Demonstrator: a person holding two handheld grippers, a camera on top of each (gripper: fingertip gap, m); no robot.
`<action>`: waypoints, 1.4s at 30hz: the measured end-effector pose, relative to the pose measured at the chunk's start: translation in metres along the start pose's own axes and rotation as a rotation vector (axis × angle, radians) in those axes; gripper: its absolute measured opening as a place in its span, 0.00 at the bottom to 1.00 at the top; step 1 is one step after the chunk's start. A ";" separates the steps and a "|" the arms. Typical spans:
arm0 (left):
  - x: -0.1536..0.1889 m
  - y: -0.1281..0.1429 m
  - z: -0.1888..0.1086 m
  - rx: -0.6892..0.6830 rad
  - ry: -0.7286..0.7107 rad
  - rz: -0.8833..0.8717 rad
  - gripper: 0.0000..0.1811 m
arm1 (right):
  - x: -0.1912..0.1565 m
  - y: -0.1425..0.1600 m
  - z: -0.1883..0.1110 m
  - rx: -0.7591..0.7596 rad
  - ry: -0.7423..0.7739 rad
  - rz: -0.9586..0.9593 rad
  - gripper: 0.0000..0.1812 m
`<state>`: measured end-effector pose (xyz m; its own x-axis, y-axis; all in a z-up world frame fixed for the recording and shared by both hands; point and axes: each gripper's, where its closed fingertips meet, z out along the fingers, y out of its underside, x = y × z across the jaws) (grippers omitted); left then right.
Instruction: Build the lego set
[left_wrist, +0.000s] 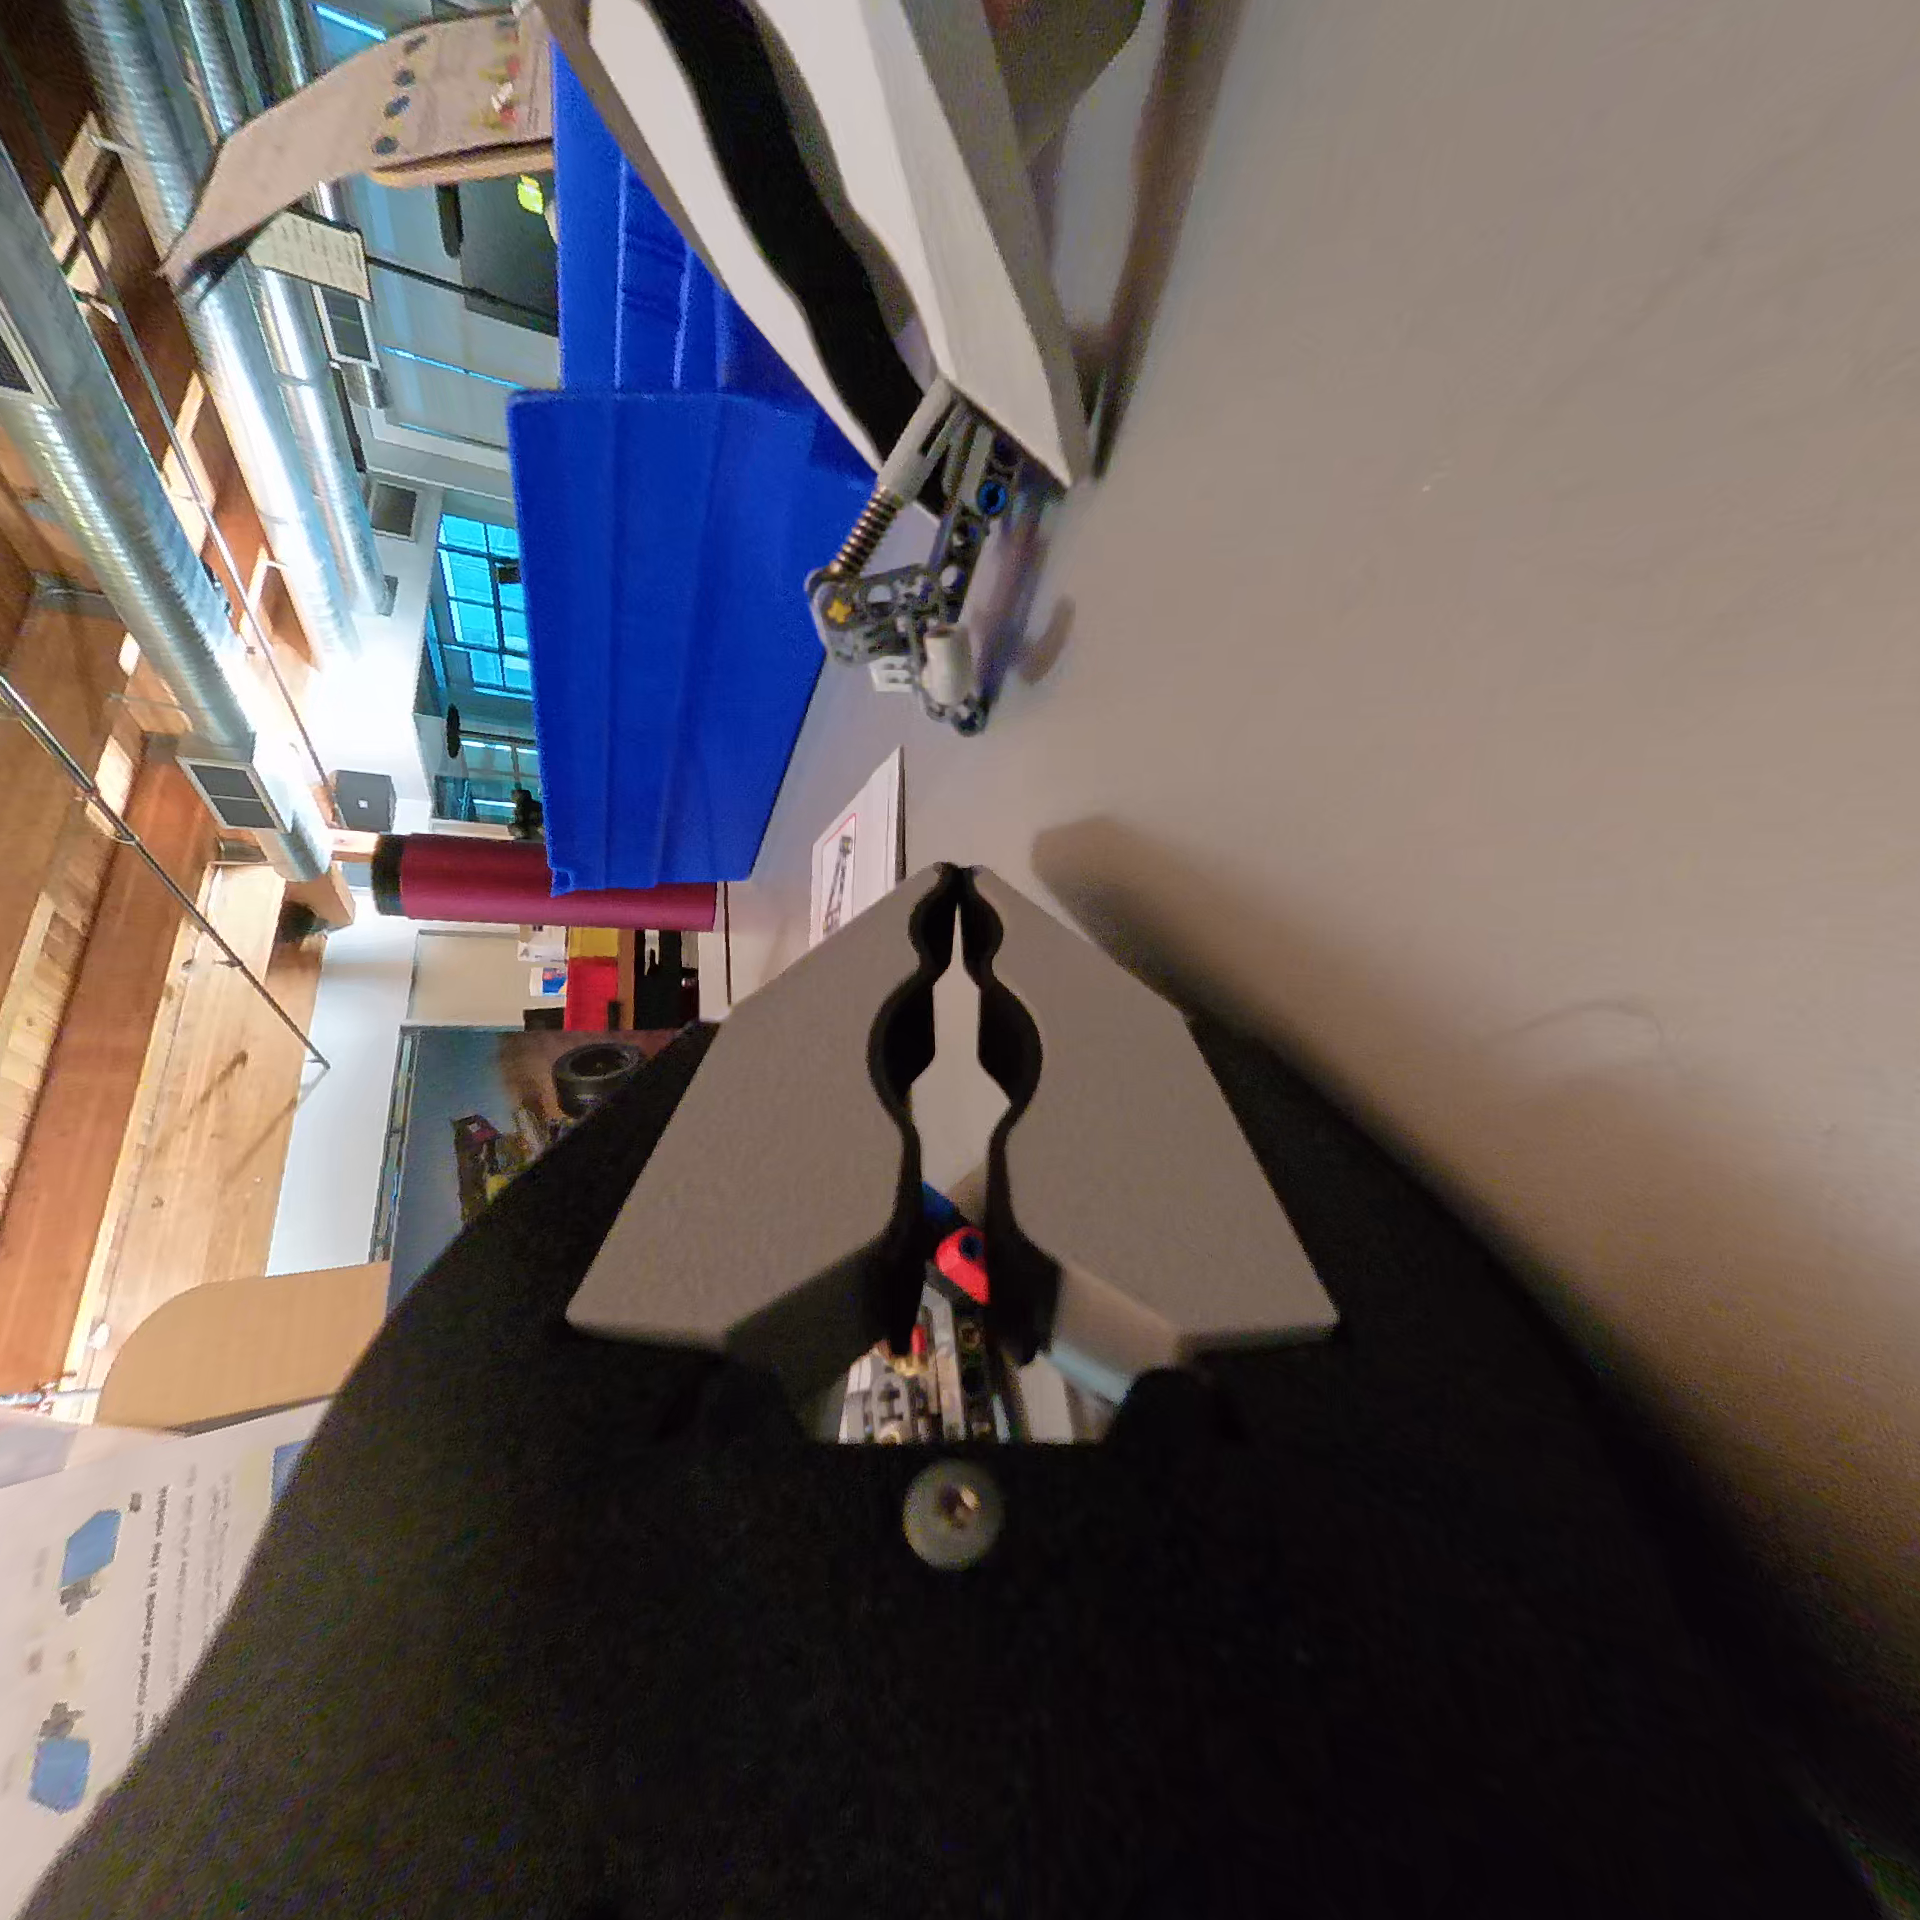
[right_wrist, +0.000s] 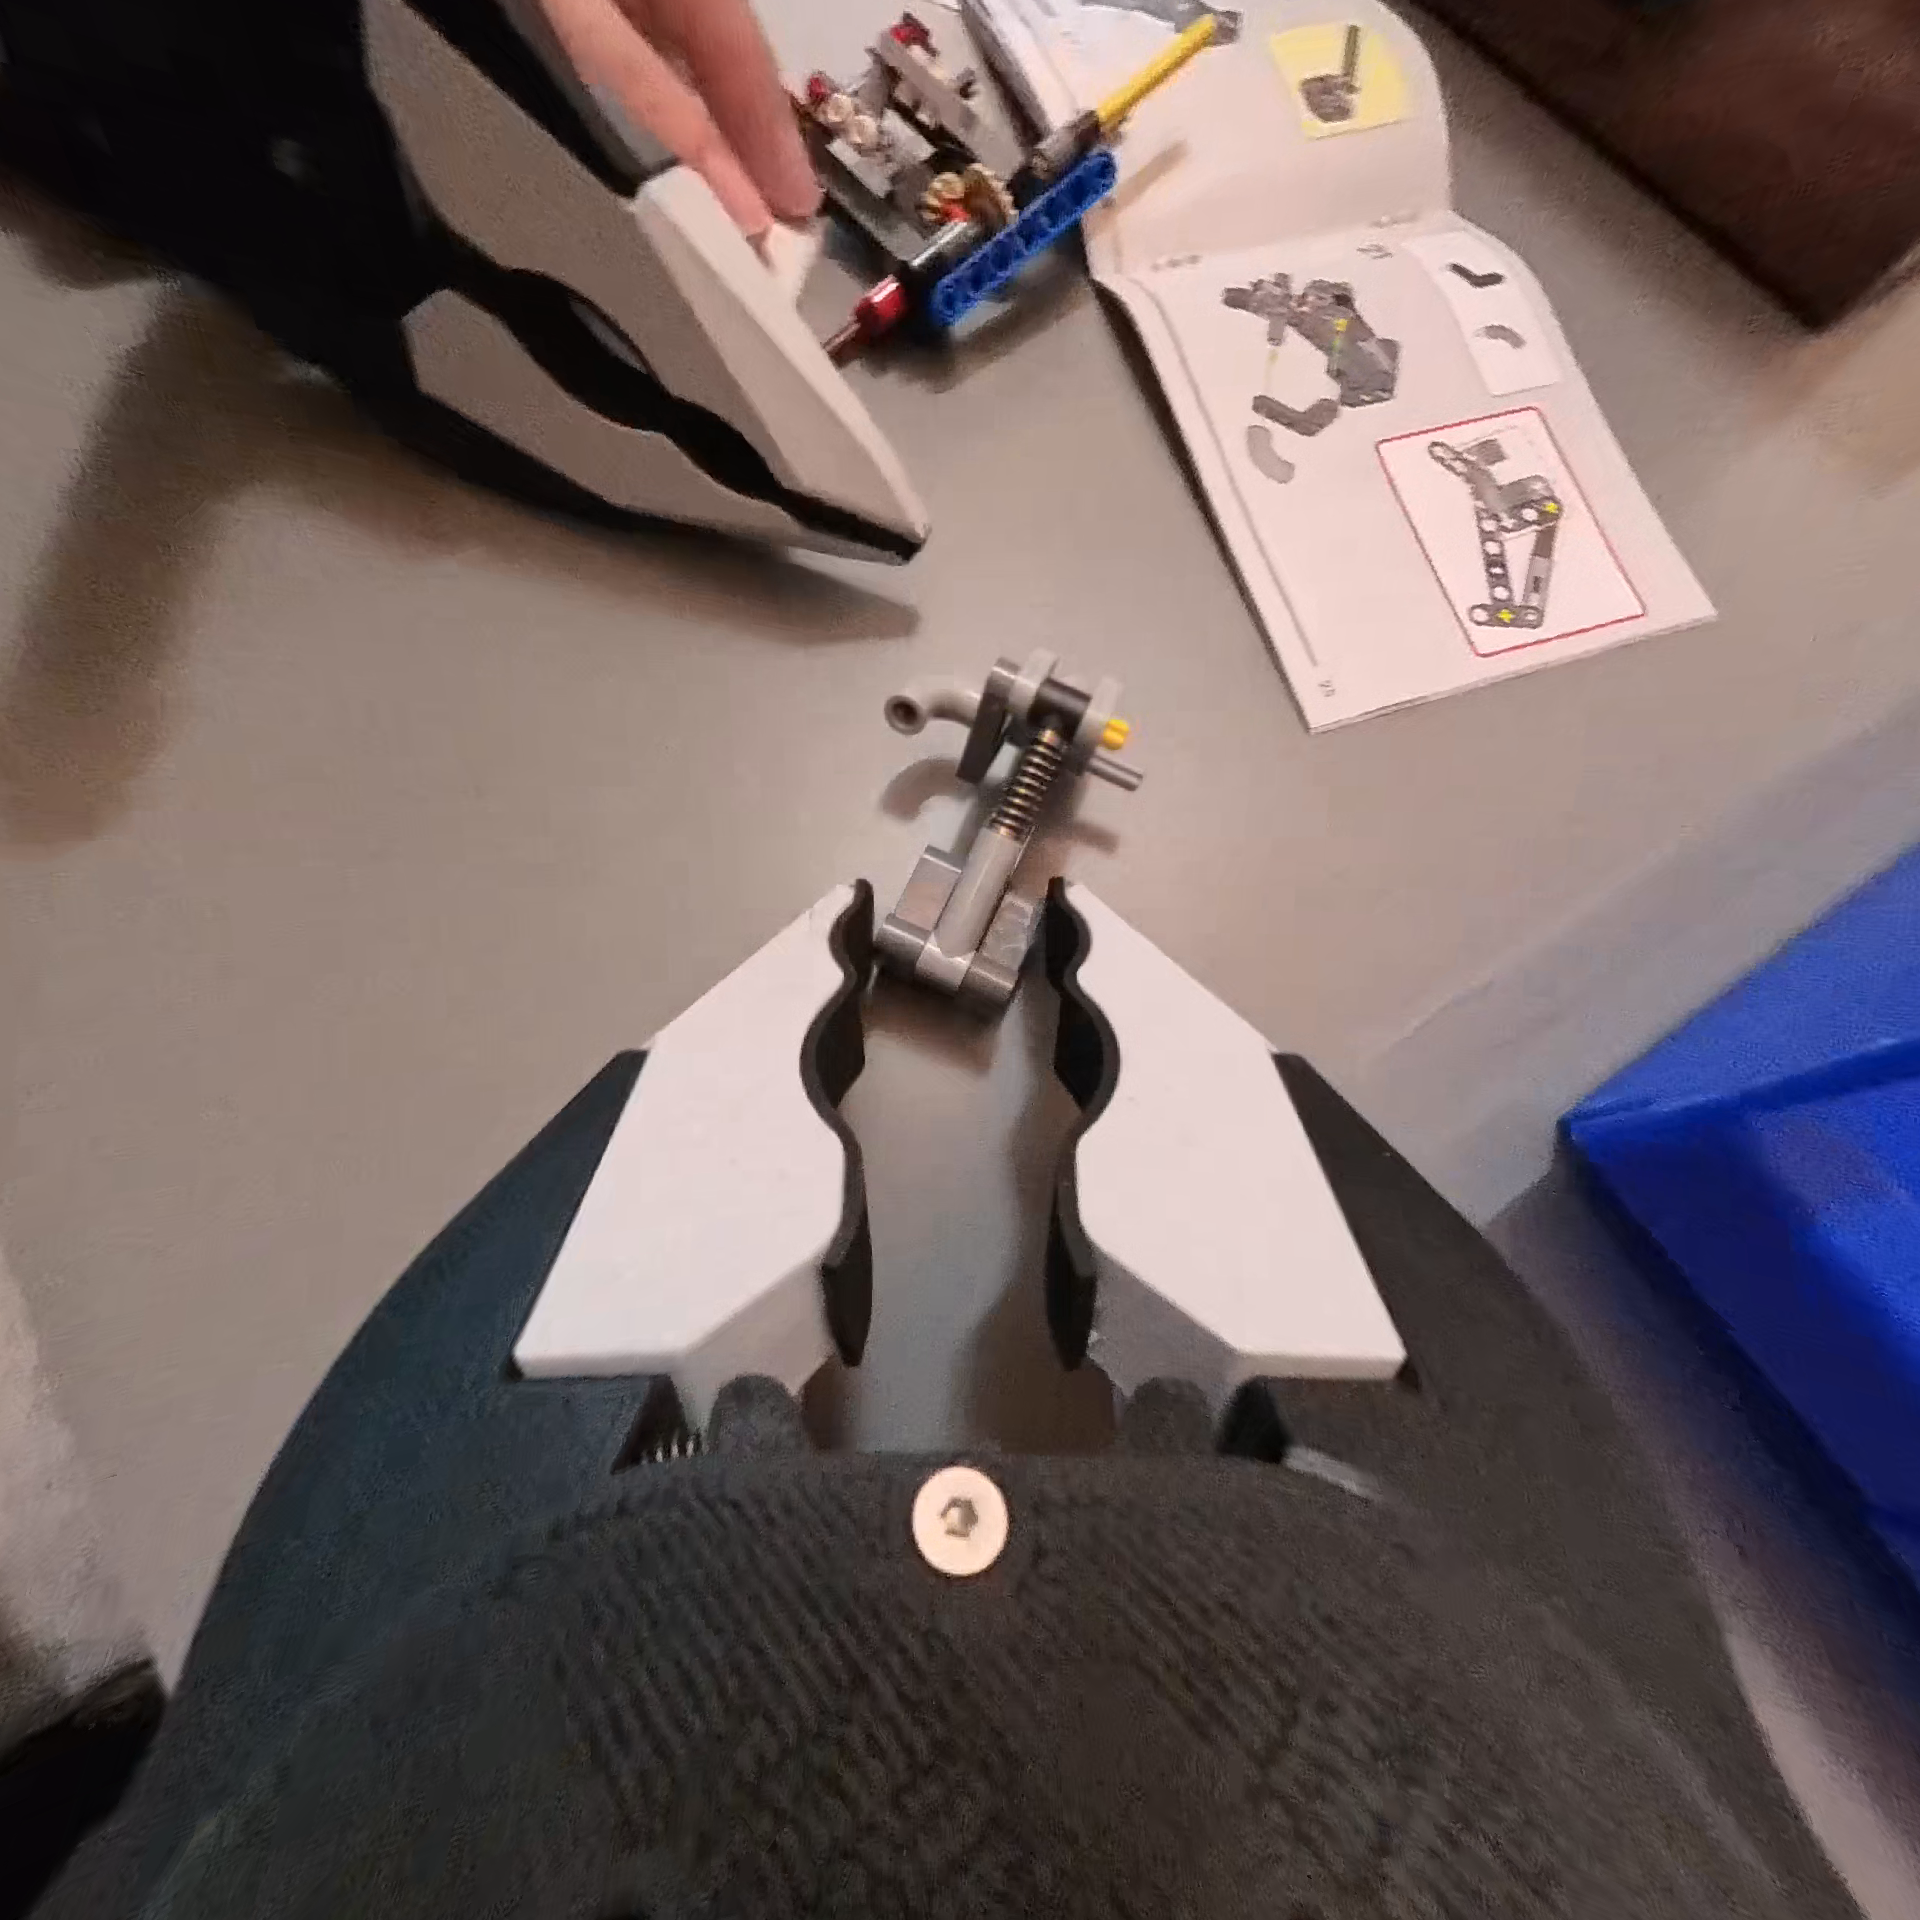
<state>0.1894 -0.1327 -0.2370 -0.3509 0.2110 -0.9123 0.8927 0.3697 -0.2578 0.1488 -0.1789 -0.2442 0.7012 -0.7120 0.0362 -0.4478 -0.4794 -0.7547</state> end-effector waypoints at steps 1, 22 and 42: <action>0.000 -0.002 -0.001 0.010 -0.001 -0.003 0.00 | -0.002 0.002 -0.002 0.002 -0.019 -0.021 0.17; 0.001 -0.003 -0.001 0.006 0.004 0.015 0.00 | 0.001 -0.007 0.009 -0.024 0.056 -0.020 0.14; 0.005 -0.005 0.000 0.012 0.027 0.018 0.00 | 0.010 -0.005 0.007 0.006 0.070 0.008 0.17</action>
<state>0.1830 -0.1338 -0.2406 -0.3425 0.2417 -0.9079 0.9021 0.3546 -0.2459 0.1621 -0.1801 -0.2452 0.6571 -0.7500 0.0752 -0.4503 -0.4706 -0.7588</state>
